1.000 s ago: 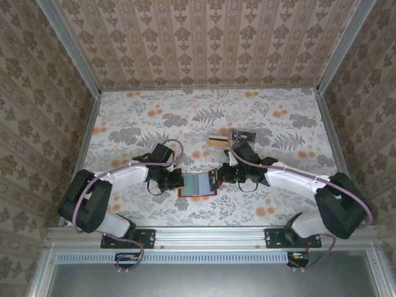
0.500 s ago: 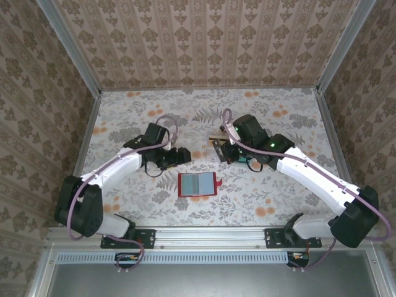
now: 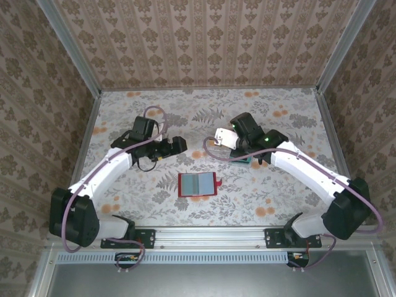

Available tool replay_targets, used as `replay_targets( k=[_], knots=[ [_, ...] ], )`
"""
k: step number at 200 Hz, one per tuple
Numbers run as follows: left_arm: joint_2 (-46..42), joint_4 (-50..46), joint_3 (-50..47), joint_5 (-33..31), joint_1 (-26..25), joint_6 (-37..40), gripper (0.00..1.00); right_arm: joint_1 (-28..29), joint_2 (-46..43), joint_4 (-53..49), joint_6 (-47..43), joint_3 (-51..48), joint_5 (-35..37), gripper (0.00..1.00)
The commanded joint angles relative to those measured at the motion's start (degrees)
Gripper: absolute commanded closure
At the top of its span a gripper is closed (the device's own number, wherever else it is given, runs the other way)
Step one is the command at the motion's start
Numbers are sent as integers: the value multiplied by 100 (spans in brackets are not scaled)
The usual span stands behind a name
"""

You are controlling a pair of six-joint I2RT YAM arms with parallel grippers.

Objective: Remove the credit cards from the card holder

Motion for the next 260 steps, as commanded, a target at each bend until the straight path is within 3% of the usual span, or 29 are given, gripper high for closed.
replay_targets(
  k=[1,82,260],
  knots=[
    [-171,-86,147,-21,74,203,0,-268,214,-163,-825,316,-25,100],
    [-5,45,152,72,228,216,0,-635,654,108,-1704,314,33,100],
    [155,104,150,172,331,186,0,-998,924,311,-1701,135,-115,100]
  ],
)
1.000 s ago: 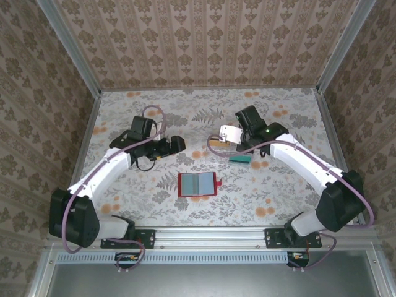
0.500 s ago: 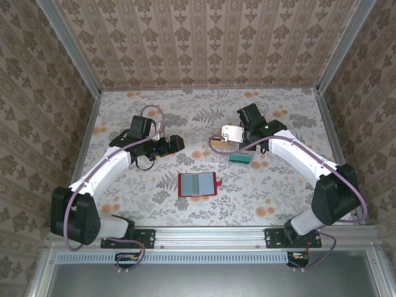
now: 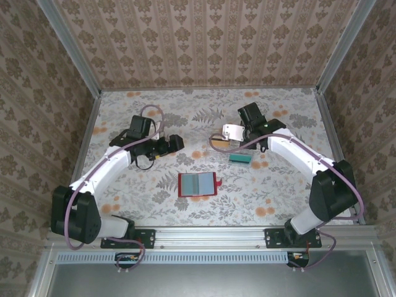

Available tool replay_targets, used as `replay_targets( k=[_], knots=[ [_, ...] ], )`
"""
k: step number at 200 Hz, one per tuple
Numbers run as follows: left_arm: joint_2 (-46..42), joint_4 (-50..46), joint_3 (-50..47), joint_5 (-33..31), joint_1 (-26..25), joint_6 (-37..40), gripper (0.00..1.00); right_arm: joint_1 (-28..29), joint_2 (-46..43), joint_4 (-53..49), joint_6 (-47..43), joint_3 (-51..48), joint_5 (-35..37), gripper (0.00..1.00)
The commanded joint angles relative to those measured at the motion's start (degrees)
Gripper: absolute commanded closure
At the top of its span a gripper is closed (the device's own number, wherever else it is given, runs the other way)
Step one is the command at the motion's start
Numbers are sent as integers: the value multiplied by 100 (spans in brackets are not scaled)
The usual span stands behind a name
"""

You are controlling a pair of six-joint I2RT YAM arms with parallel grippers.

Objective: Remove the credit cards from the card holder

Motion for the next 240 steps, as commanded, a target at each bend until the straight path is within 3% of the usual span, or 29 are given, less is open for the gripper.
replay_targets(
  k=[1,68,105,170,184,240],
  knots=[
    [17,34,149,115,54,118,0,-61,68,6,-44,-58,-89,100],
    [-68,17,53,127,70,100,0,-73,181,169,83,-210,-111,100],
    [-141,8,8,112,86,92,0,-73,270,171,340,-107,7,78],
    [-207,27,-75,110,102,66,0,-68,268,577,399,-113,273,78],
    [-211,44,-96,118,103,59,0,-71,264,635,433,-100,343,68],
    [-242,51,-148,131,111,46,0,-71,331,941,440,-175,585,63]
  ],
)
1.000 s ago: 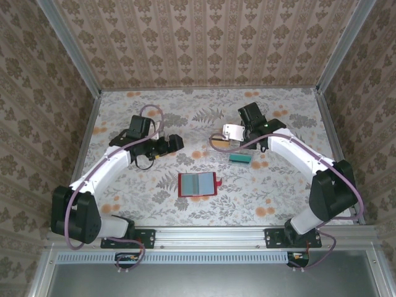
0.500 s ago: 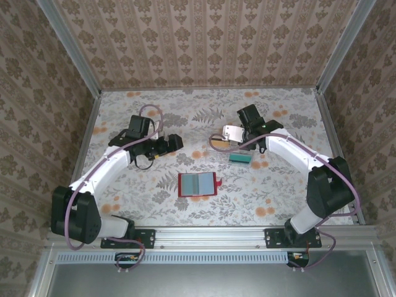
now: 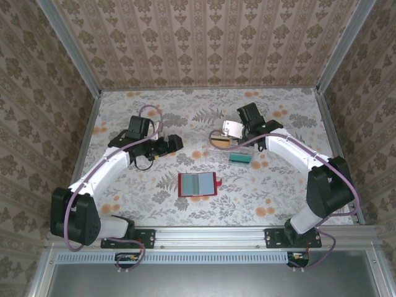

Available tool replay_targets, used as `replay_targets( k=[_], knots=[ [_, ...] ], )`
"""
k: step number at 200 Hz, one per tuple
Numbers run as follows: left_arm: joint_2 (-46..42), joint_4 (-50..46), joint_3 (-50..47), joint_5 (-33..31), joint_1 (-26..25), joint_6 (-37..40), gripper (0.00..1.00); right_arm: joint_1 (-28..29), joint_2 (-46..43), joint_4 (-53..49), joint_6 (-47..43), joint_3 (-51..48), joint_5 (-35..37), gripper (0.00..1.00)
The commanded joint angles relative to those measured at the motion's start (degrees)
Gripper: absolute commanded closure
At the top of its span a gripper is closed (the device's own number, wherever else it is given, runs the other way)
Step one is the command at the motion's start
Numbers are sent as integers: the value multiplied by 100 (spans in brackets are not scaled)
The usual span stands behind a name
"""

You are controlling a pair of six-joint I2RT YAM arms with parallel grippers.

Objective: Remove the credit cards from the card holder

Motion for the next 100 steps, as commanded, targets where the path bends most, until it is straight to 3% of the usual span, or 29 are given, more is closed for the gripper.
replay_targets(
  k=[1,100],
  knots=[
    [-154,32,-71,74,43,51,0,-29,122,203,98,-31,215,63],
    [-277,-31,-155,64,56,71,0,-45,316,529,386,100,510,58]
  ],
)
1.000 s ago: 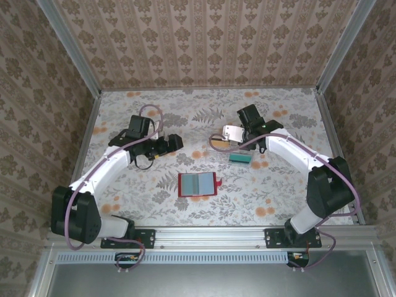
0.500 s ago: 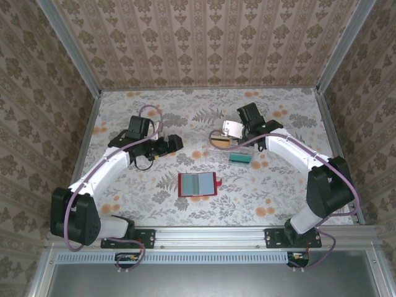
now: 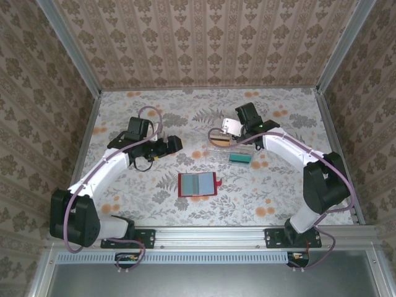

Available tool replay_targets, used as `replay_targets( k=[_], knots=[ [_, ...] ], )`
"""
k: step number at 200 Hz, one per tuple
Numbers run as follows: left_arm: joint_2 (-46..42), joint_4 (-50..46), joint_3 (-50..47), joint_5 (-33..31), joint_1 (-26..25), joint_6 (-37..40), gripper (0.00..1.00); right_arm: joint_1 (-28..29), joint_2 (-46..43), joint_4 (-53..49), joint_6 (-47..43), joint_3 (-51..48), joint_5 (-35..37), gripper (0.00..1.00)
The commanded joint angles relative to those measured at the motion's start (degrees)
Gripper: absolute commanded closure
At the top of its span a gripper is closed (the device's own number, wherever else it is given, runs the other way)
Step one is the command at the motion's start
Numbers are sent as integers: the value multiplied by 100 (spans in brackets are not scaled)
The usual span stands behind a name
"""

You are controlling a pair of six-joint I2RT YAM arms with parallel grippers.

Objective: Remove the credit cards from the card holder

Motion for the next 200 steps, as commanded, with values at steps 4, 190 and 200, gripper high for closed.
replay_targets(
  k=[4,190,200],
  knots=[
    [-183,-26,-68,63,47,70,0,-32,7,143,203,101,189,58],
    [378,-41,-528,102,-480,-361,49,1454,-2018,-316,6387,-1228,-1149,80],
    [396,-77,-577,63,-553,-370,55,1599,-1936,-286,6973,-1321,-1210,80]
  ],
)
